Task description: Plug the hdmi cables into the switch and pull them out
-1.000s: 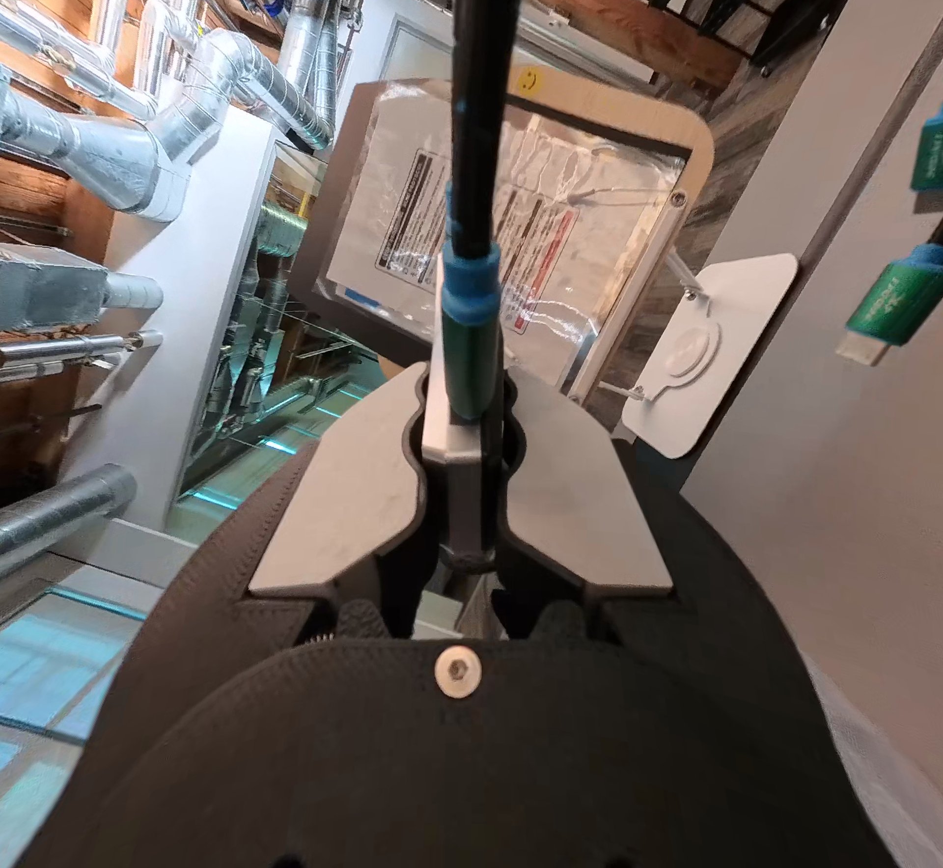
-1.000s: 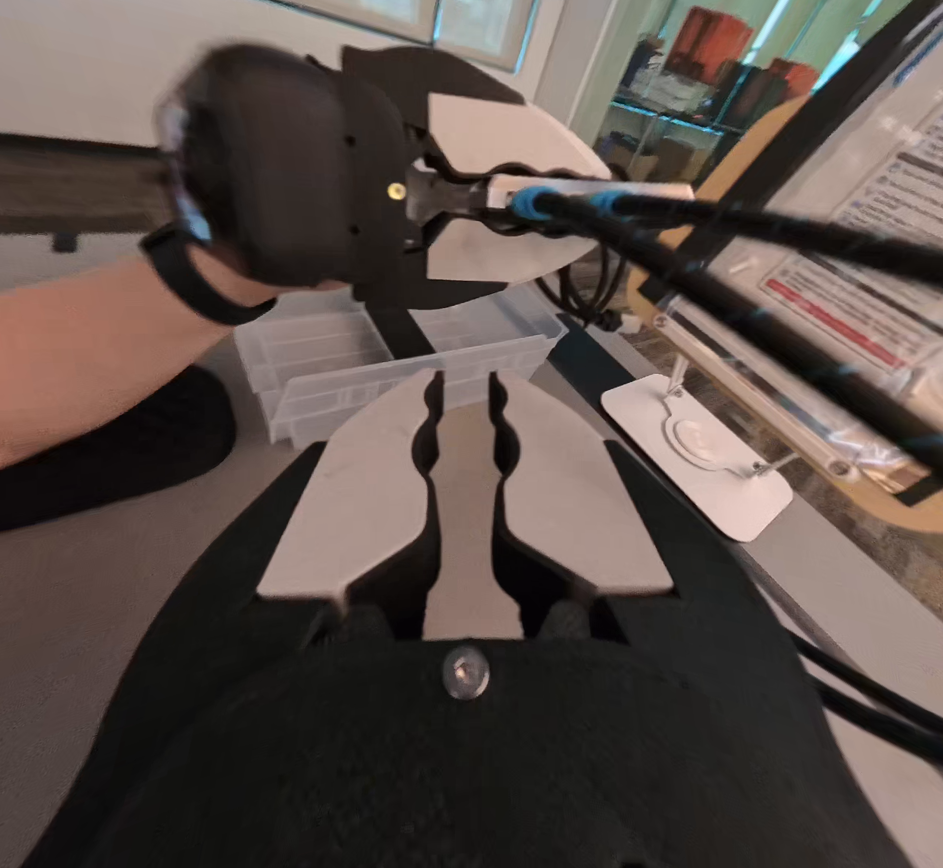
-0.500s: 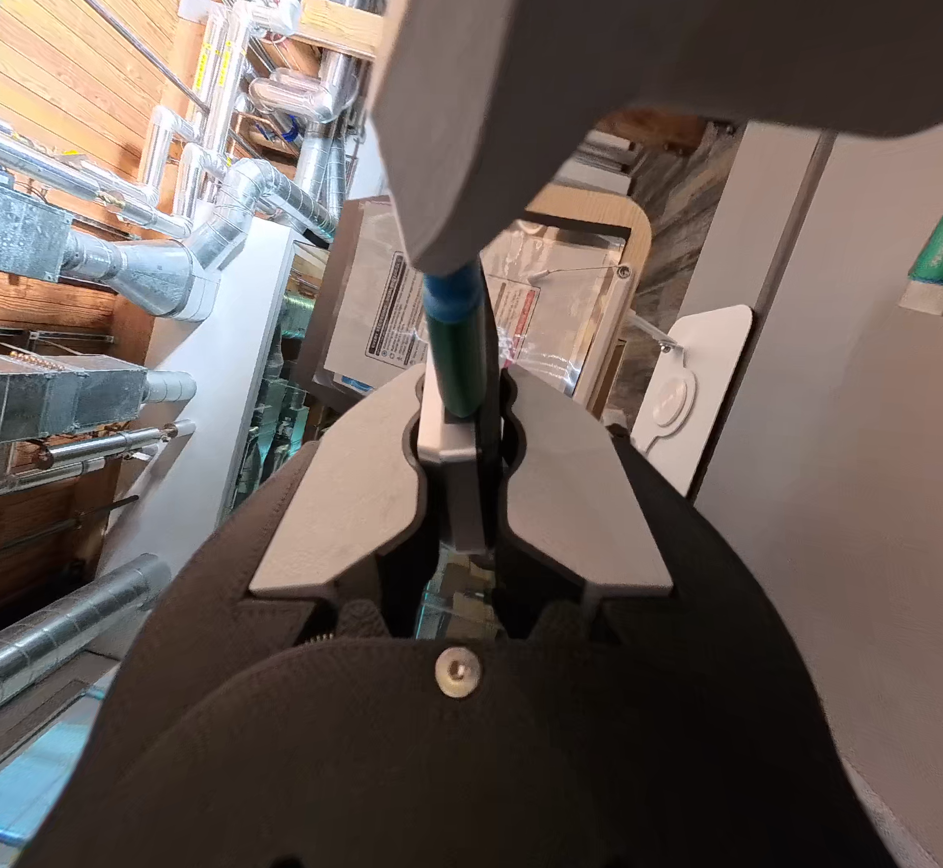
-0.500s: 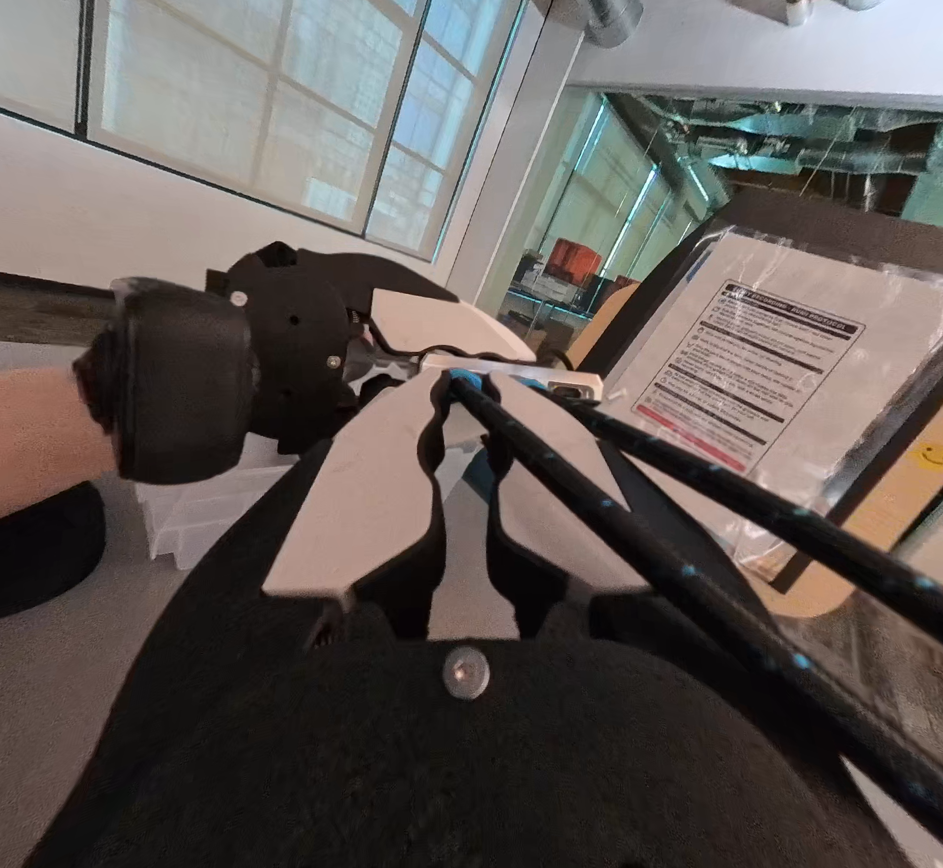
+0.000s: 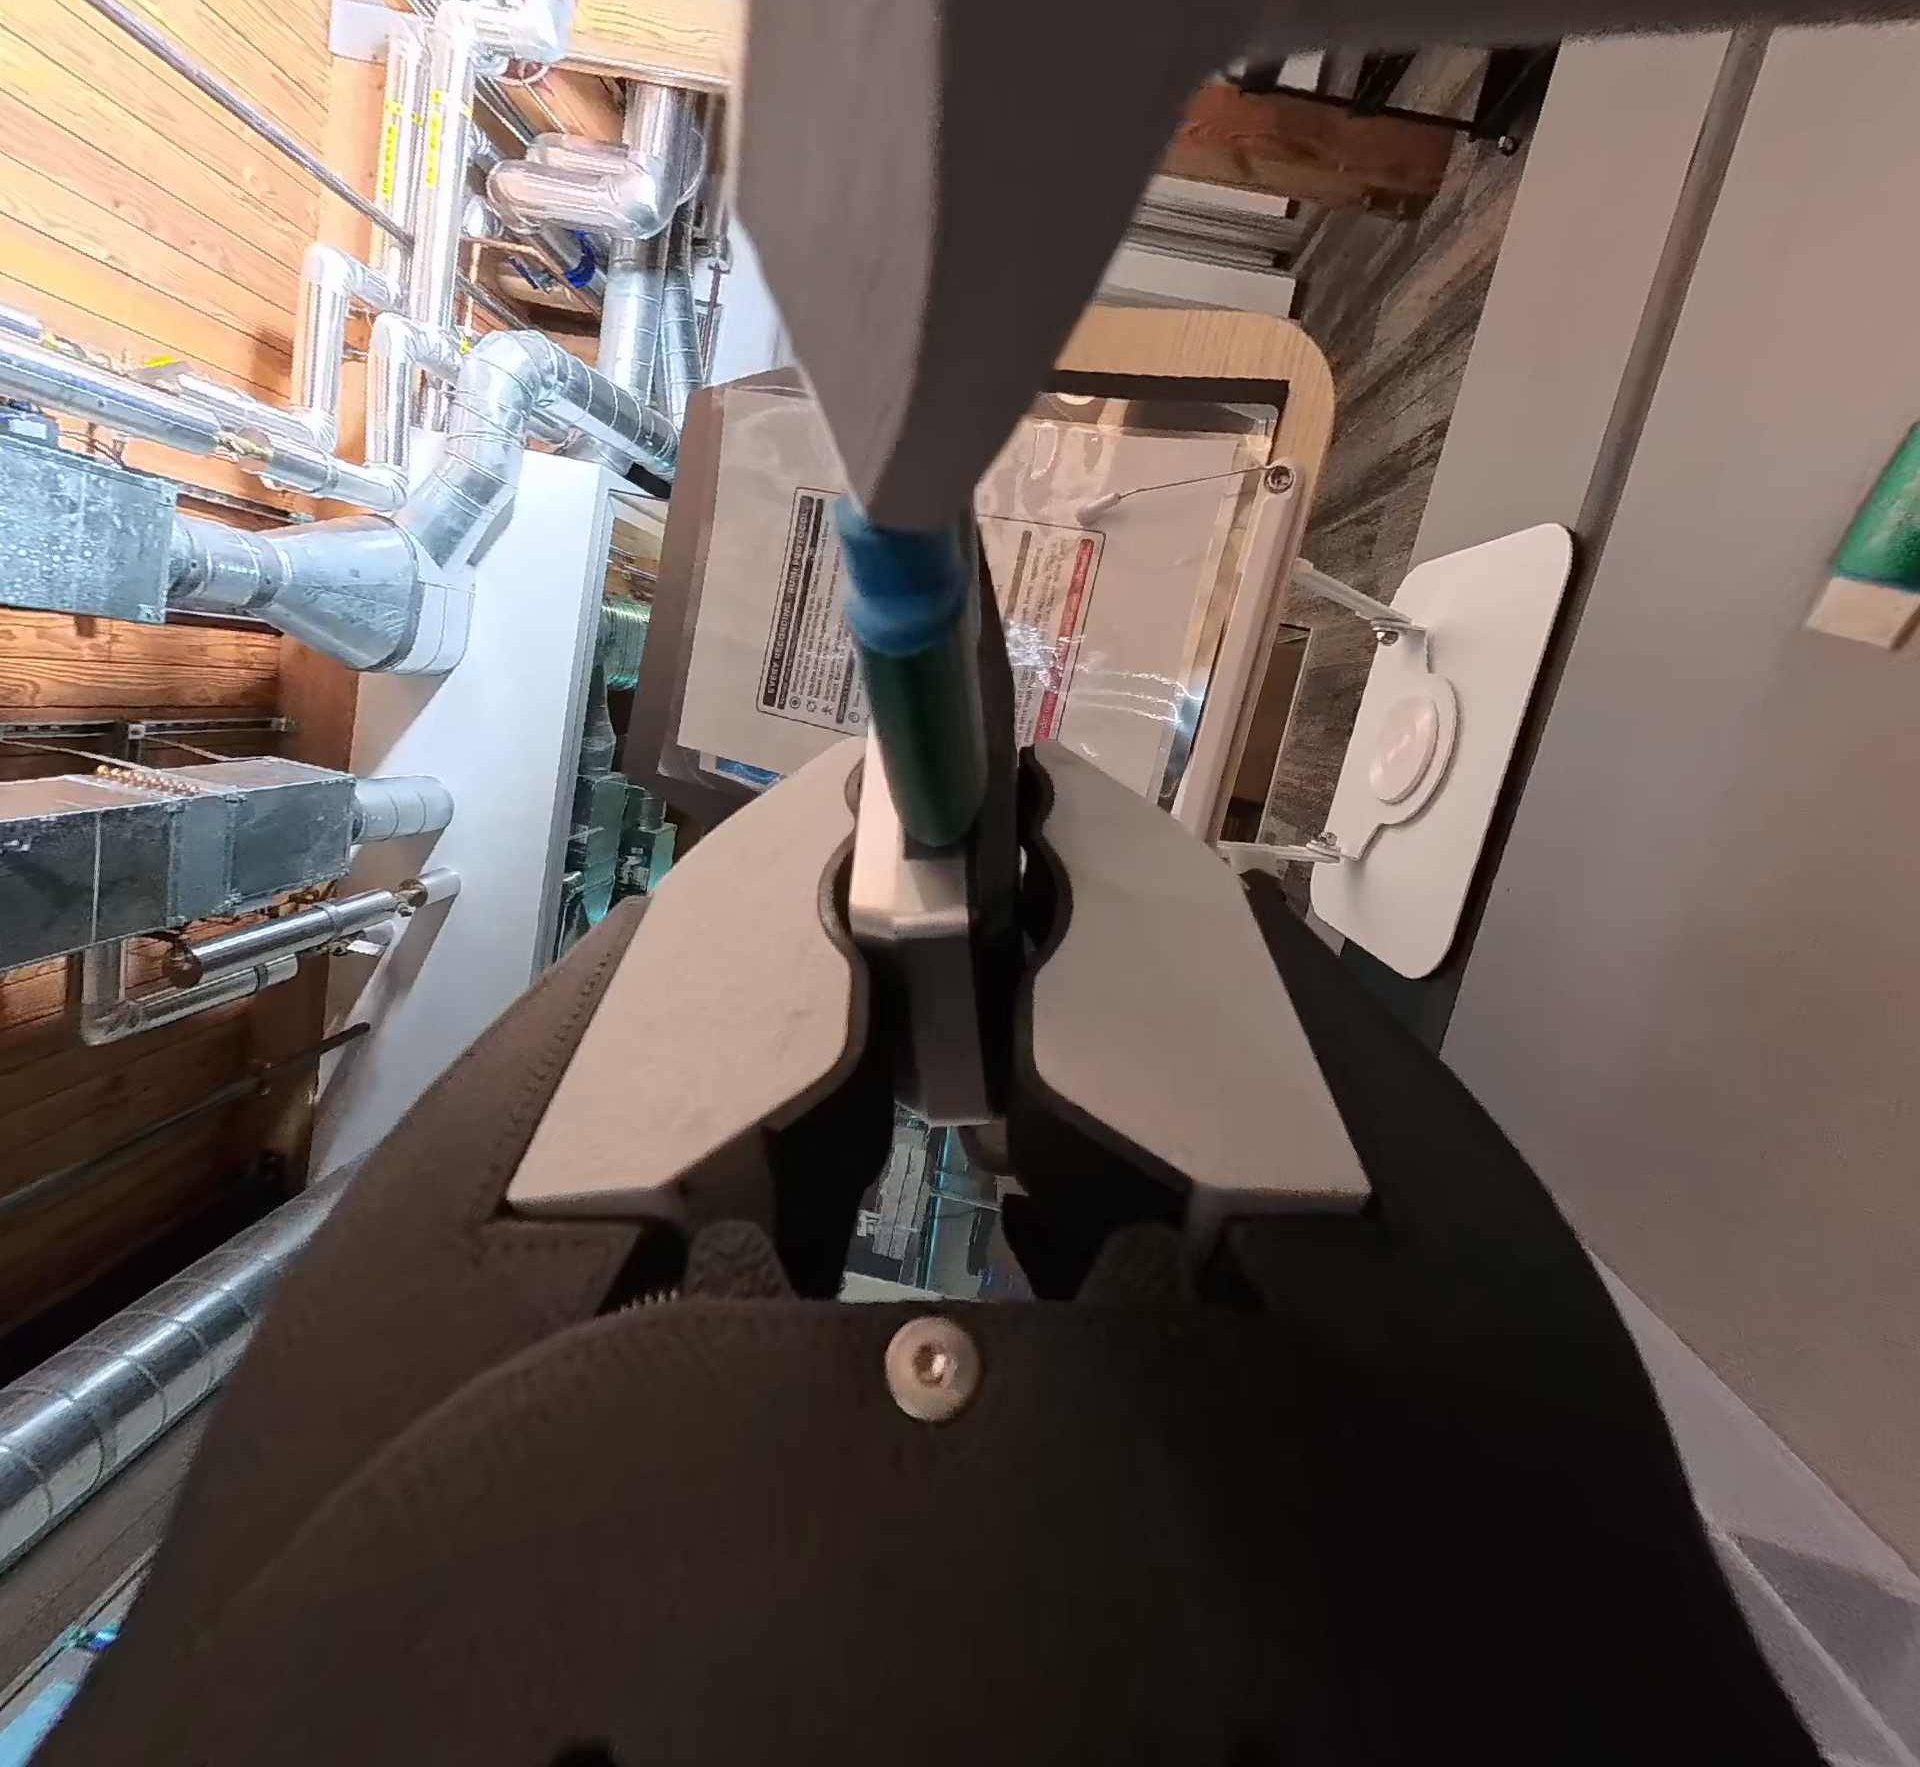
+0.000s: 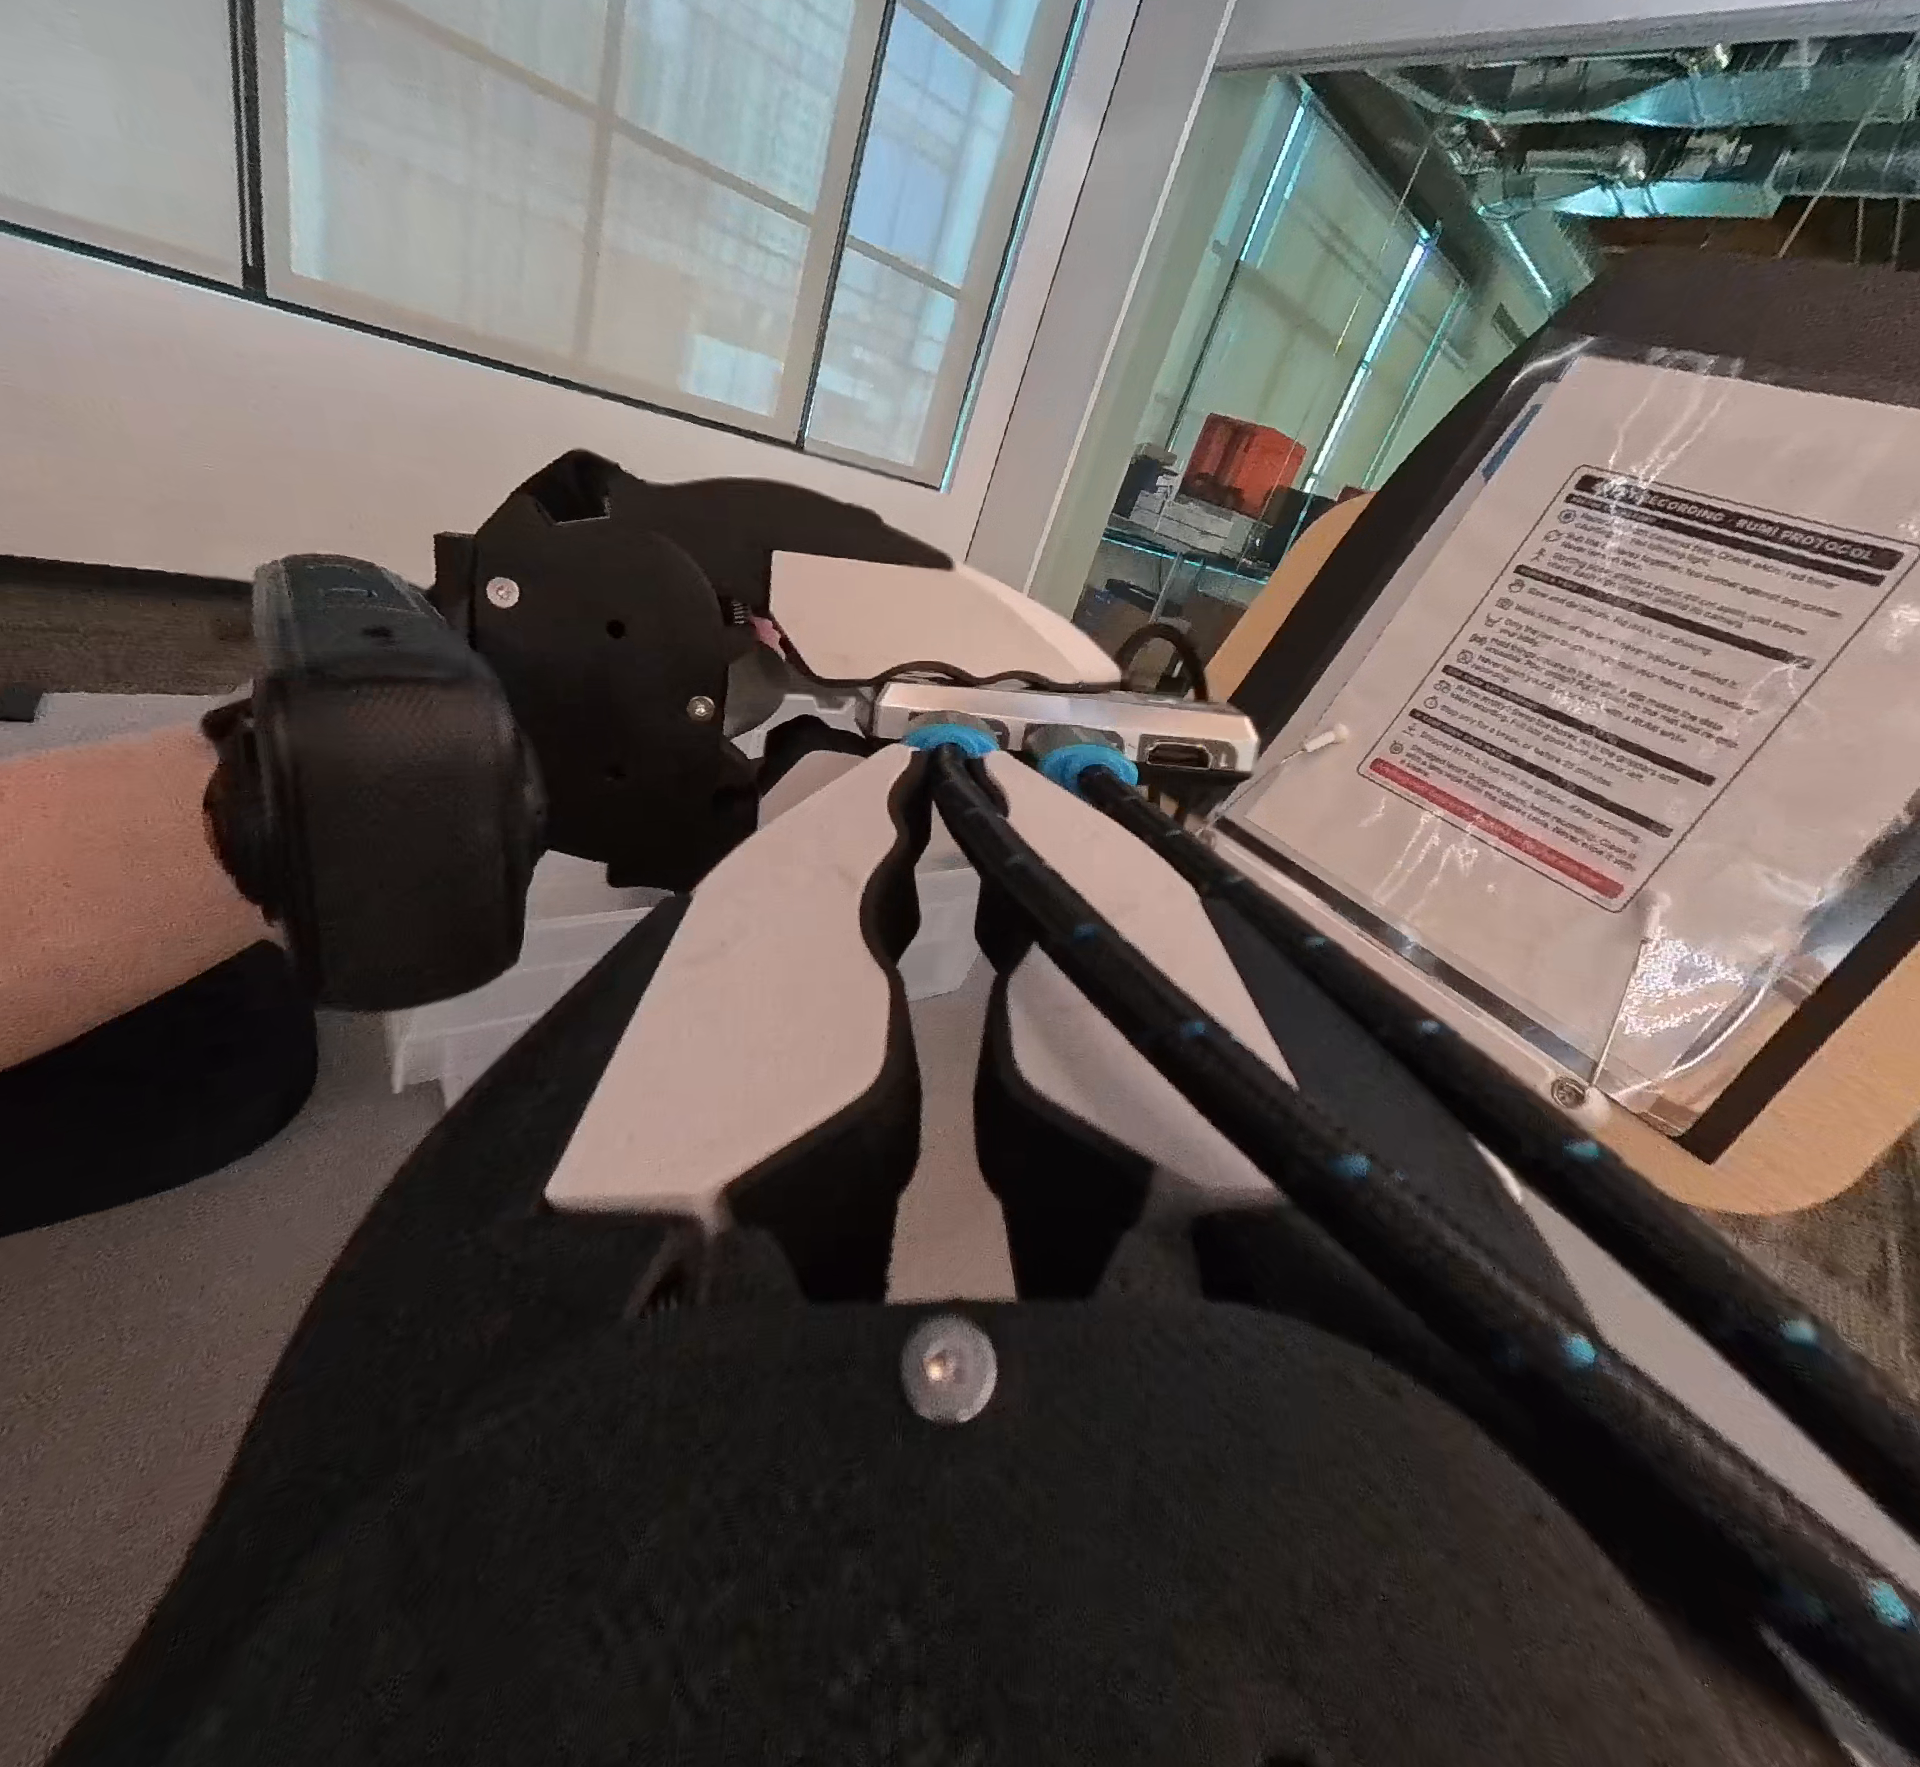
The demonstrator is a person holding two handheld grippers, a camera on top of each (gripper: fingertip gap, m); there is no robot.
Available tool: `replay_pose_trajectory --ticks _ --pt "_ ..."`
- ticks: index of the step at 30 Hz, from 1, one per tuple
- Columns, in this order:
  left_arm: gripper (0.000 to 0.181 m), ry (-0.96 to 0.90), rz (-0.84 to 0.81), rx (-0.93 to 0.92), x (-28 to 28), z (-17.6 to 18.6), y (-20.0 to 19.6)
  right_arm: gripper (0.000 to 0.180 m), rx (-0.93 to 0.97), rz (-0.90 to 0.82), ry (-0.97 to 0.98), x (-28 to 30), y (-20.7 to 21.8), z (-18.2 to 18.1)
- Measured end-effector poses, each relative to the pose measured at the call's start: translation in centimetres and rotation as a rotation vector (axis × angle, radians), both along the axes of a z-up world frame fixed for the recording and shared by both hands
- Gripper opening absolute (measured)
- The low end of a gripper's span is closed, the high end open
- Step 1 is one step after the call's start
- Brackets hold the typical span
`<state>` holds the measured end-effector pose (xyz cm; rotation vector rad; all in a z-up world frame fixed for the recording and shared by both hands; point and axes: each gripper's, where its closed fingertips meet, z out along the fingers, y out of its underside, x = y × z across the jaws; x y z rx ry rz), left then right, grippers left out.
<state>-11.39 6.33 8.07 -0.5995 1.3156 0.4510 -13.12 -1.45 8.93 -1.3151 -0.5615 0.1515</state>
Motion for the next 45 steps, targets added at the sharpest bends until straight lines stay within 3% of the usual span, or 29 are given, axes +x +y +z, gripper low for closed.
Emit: replay_pose_trajectory --ticks 22,30,33,35,37,39,41,45 --pt "0.024 0.043 -0.029 0.117 -0.4 0.9 -0.7 0.006 -0.149 0.124 0.059 0.0 -0.5 0.4" --pt "0.023 -0.026 -0.028 0.057 -0.4 1.7 -0.8 0.006 -0.091 -0.021 0.008 0.0 -0.8 1.1" --pt "0.024 -0.018 -0.047 0.078 -0.5 1.9 -1.2 0.006 -0.102 0.021 0.017 -0.3 -1.1 1.3" --pt "0.023 -0.003 0.026 0.068 -1.2 1.8 0.2 0.006 -0.090 0.090 0.083 0.1 -1.8 2.4" --pt "0.024 0.029 0.169 0.045 -3.7 1.2 4.1 0.006 -0.007 0.114 0.227 3.1 -4.1 6.5" --pt "0.023 -0.034 0.145 0.033 -5.4 2.3 4.8 0.005 0.066 0.033 0.158 5.7 -5.8 8.6" --pt "0.023 -0.096 0.149 -0.016 -6.4 3.6 4.8 0.006 -0.019 0.034 0.066 6.2 -6.1 8.1" --pt "0.022 -0.172 0.176 -0.127 -7.7 4.9 5.1 0.006 -0.136 0.169 0.076 6.3 -6.9 7.7"
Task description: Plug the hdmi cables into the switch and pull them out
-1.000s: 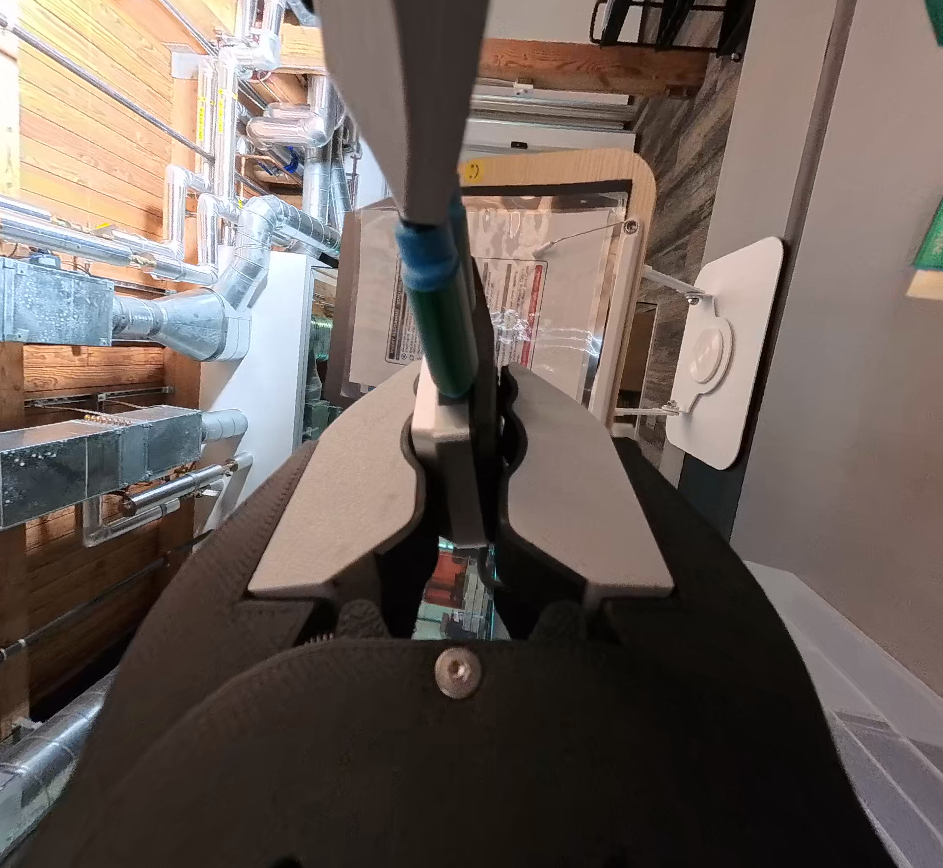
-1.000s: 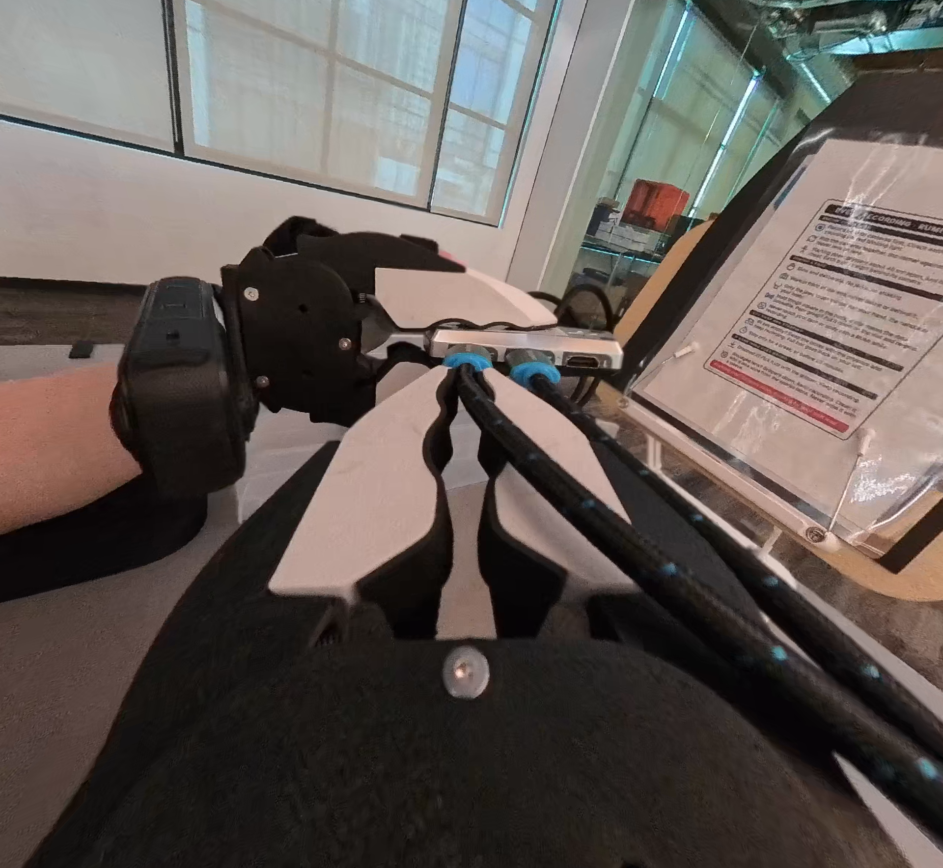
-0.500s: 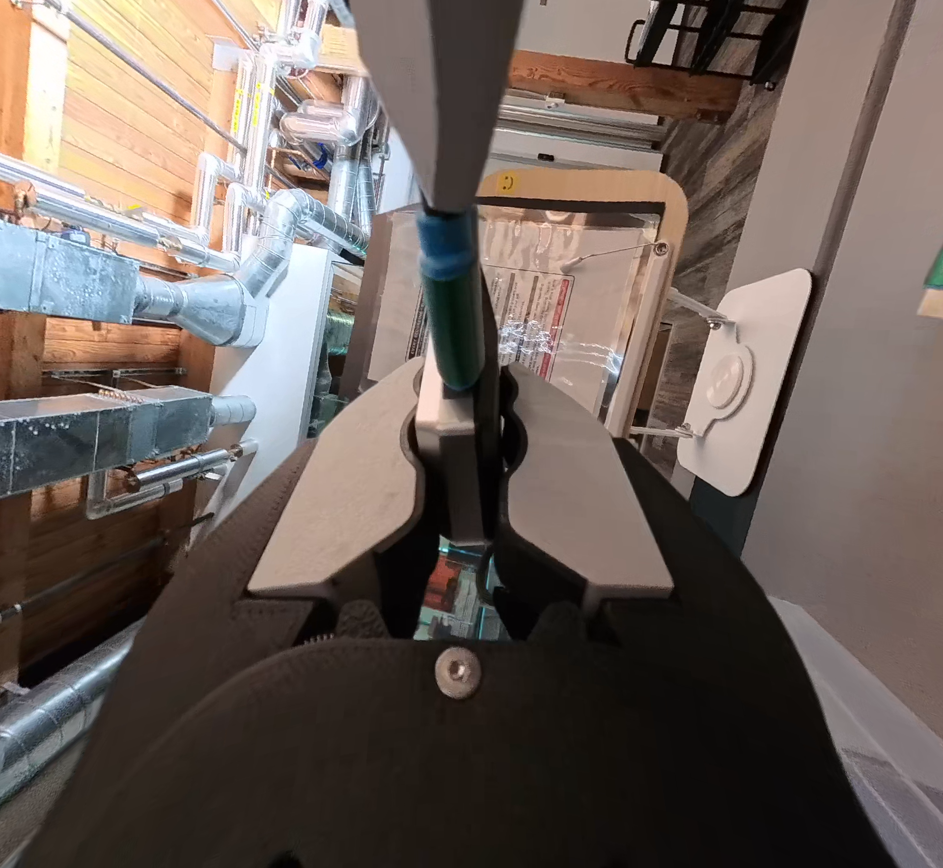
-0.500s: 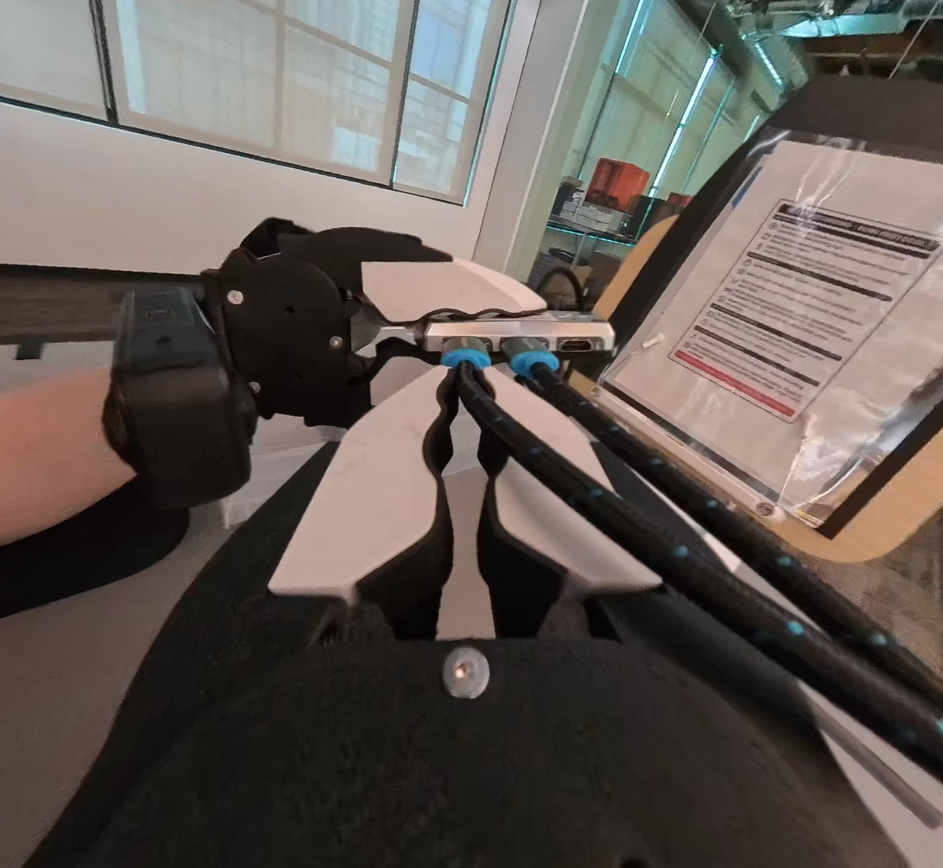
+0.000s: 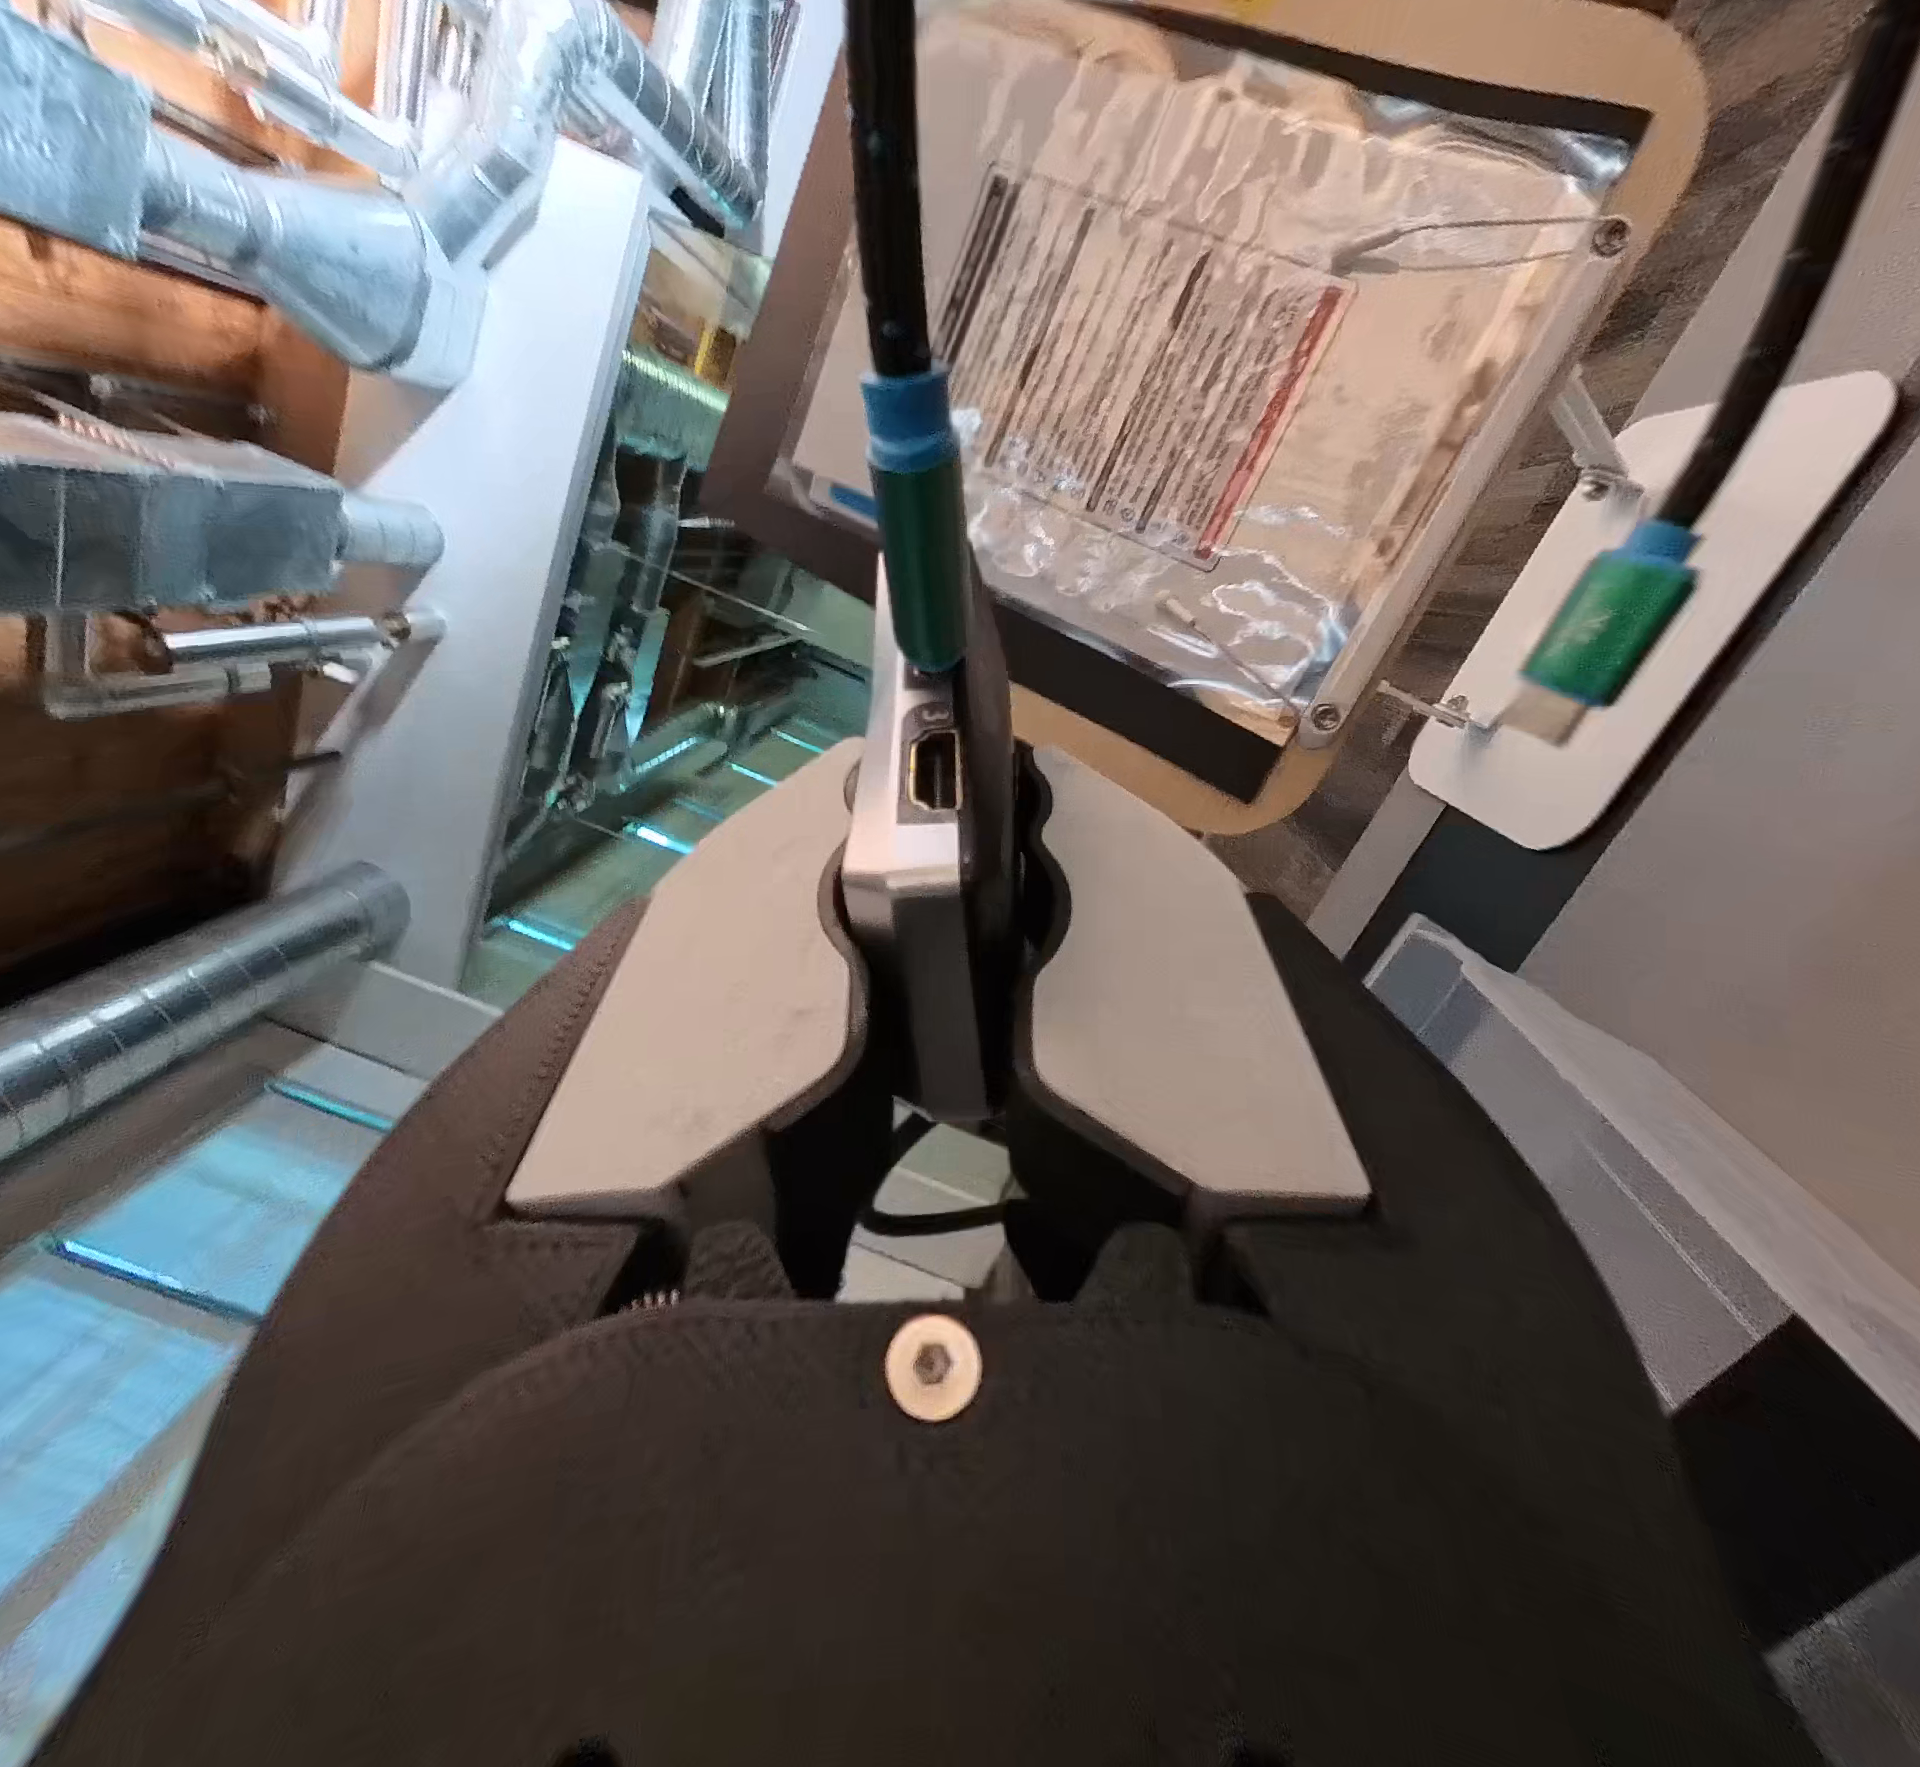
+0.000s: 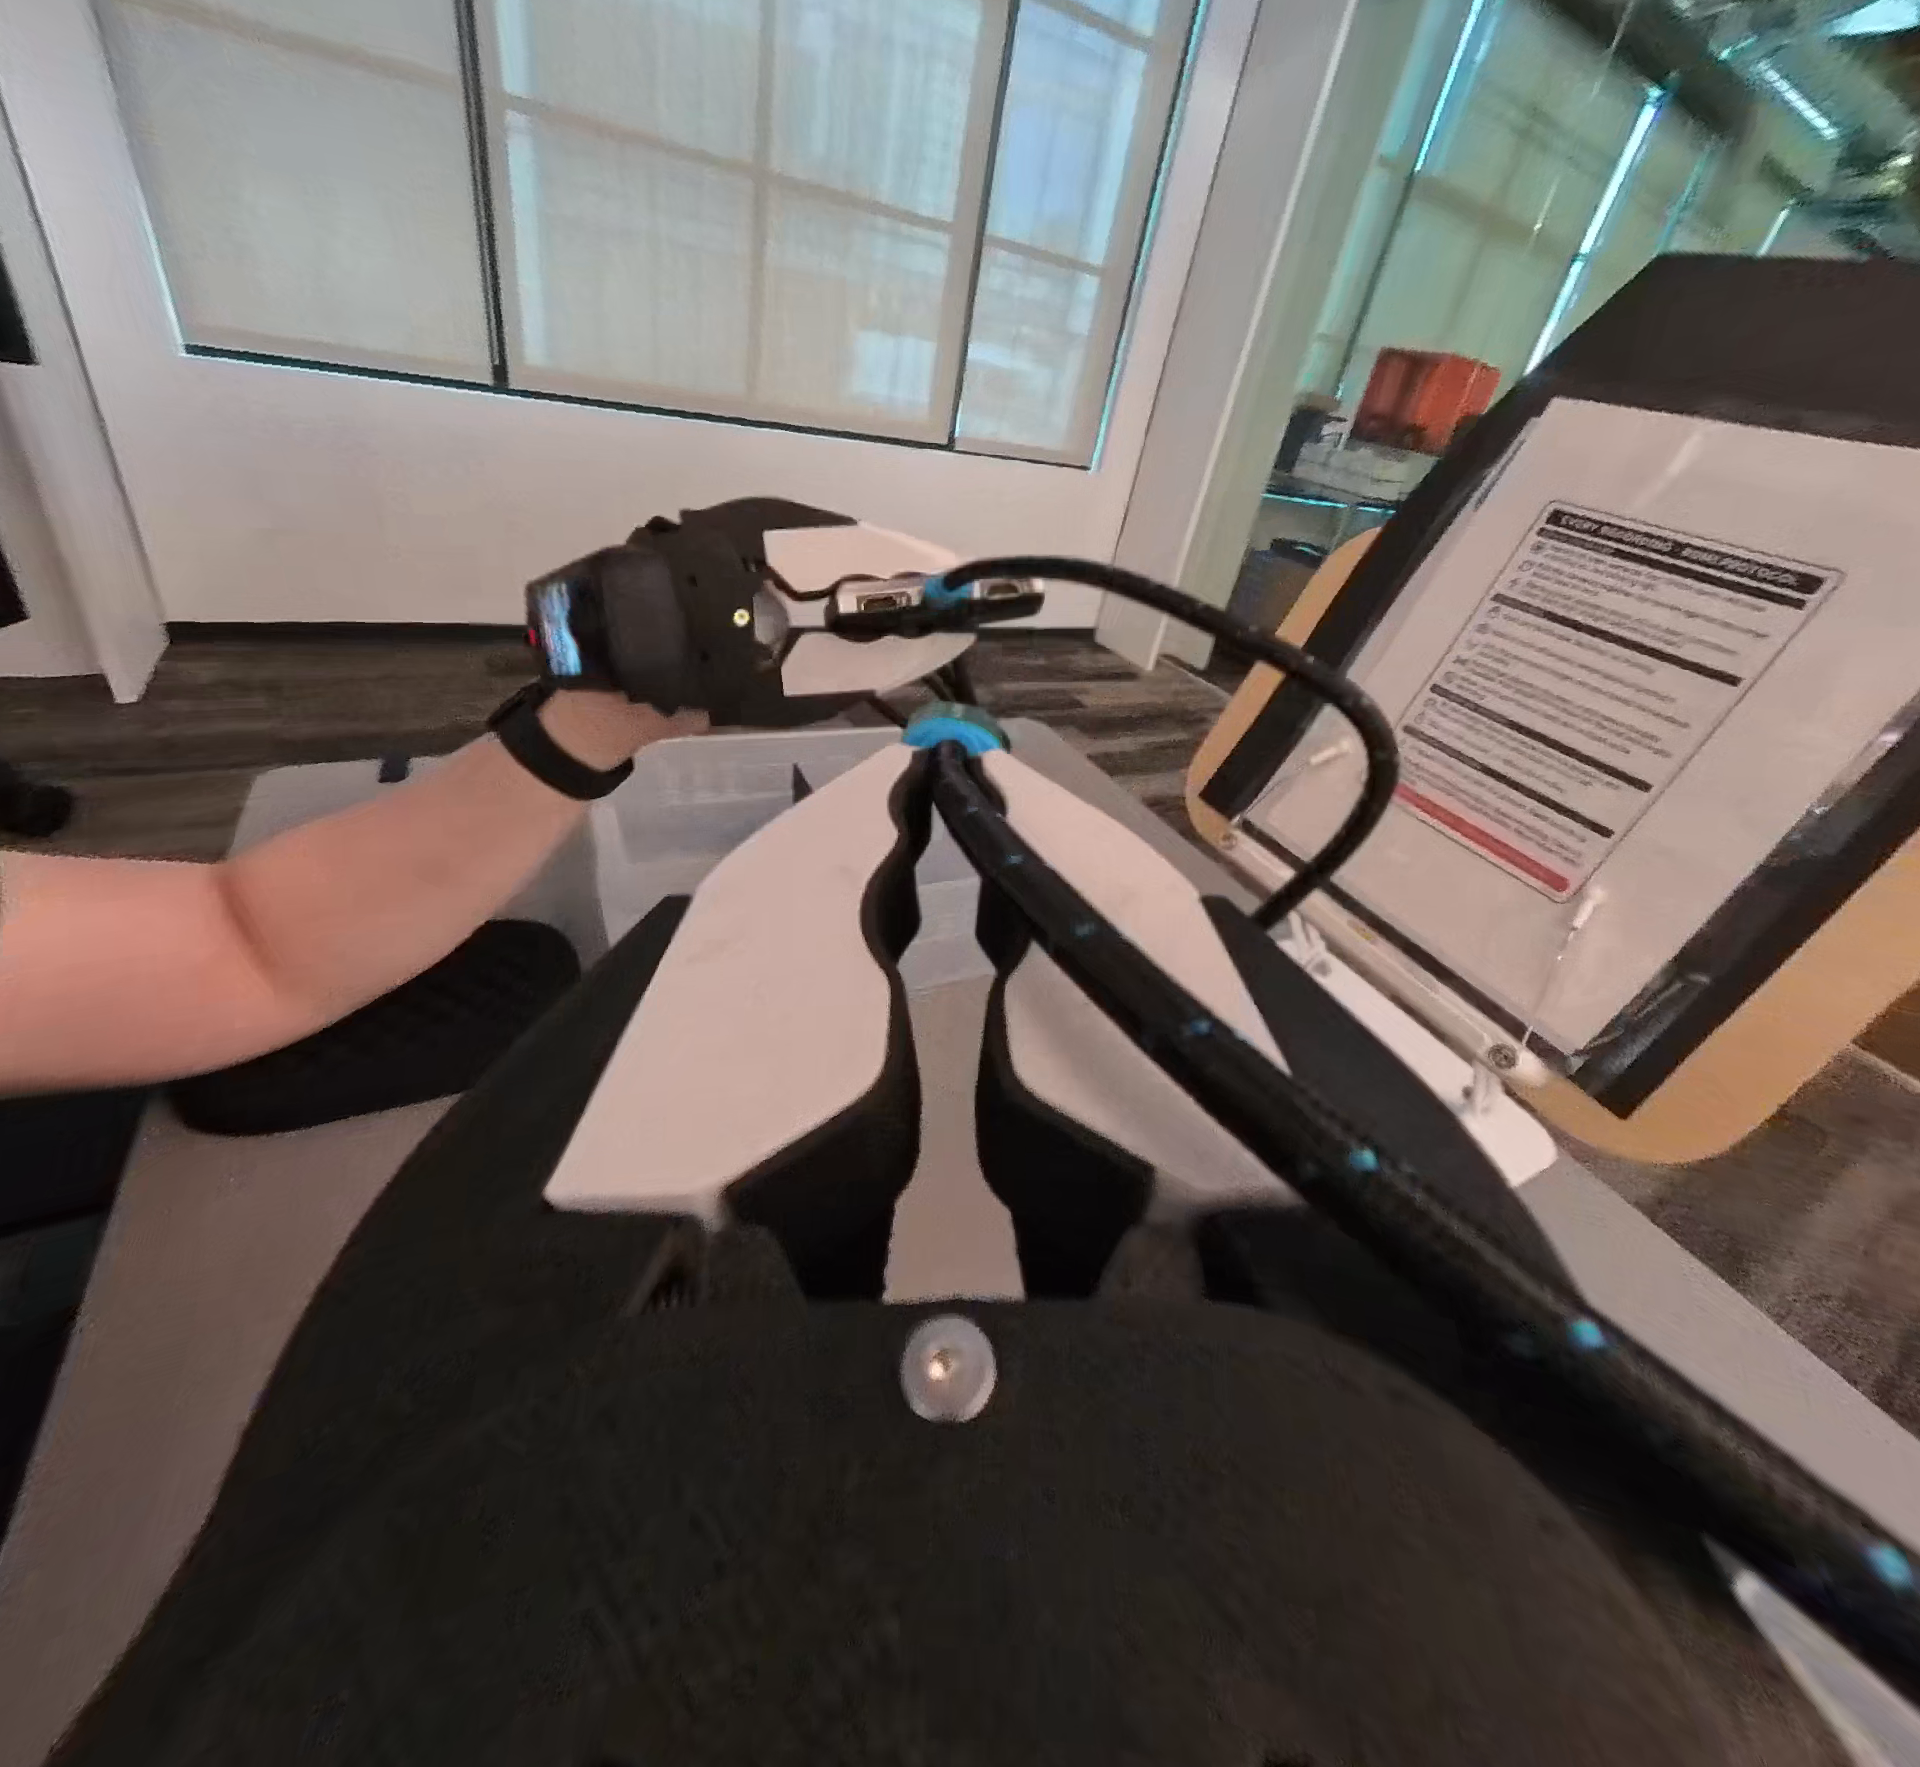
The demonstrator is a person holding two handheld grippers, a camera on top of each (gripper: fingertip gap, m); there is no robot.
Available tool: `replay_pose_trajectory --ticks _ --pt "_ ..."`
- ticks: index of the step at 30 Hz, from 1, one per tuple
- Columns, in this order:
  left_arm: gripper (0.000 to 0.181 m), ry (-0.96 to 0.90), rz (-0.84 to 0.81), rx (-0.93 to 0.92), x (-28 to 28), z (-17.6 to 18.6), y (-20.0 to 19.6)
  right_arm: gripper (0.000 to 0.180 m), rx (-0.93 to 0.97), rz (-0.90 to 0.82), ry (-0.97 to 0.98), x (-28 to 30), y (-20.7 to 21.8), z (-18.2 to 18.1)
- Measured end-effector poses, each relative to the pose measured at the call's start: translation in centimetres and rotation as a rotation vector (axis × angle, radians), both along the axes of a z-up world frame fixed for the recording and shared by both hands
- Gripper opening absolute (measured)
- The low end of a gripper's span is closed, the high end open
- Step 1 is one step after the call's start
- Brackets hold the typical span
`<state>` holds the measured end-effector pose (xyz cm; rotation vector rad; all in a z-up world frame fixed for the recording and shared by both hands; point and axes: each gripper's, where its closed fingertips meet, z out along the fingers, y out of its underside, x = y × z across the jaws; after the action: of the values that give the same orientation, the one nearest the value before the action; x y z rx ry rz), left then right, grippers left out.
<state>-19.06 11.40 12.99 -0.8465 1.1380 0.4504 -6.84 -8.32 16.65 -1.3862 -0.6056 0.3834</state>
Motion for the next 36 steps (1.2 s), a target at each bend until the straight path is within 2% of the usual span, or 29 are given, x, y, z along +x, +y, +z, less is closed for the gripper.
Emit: replay_pose_trajectory --ticks 3,6,9,11,14,16,19,23,29,36 --pt "0.022 -0.014 0.045 -0.057 -1.7 0.0 1.2 0.006 -0.070 0.039 -0.025 2.0 -1.6 -0.1" --pt "0.022 -0.032 0.051 -0.067 -2.5 0.3 1.7 0.006 -0.085 0.062 0.098 5.8 -3.5 0.9" --pt "0.022 -0.025 0.055 -0.067 -2.4 0.3 1.7 0.006 -0.133 0.032 0.178 10.1 -4.1 0.1" --pt "0.022 -0.009 0.055 -0.061 -2.1 0.1 1.5 0.006 -0.183 -0.023 0.202 12.9 -3.3 -1.6" --pt "0.022 0.008 0.045 -0.054 -1.5 -0.1 1.2 0.006 -0.261 -0.002 0.280 15.2 -2.4 -3.9" --pt "0.022 0.017 0.035 -0.051 -1.0 -0.3 0.9 0.006 -0.365 0.029 0.236 15.7 -2.1 -6.8" --pt "0.022 0.027 0.021 -0.050 -0.5 -0.5 0.6 0.006 -0.584 -0.049 0.109 17.8 -1.9 -12.8" --pt "0.022 0.044 0.020 -0.043 0.0 -0.9 0.5 0.007 -0.834 -0.064 0.017 19.2 -3.7 -18.7" --pt "0.022 0.052 0.022 -0.044 0.1 -1.0 0.4 0.008 -1.000 -0.078 -0.007 20.0 -6.0 -21.6" --pt "0.023 0.057 0.025 -0.045 0.1 -1.1 0.4 0.024 -1.340 -0.355 -0.011 23.0 -10.8 -24.5"
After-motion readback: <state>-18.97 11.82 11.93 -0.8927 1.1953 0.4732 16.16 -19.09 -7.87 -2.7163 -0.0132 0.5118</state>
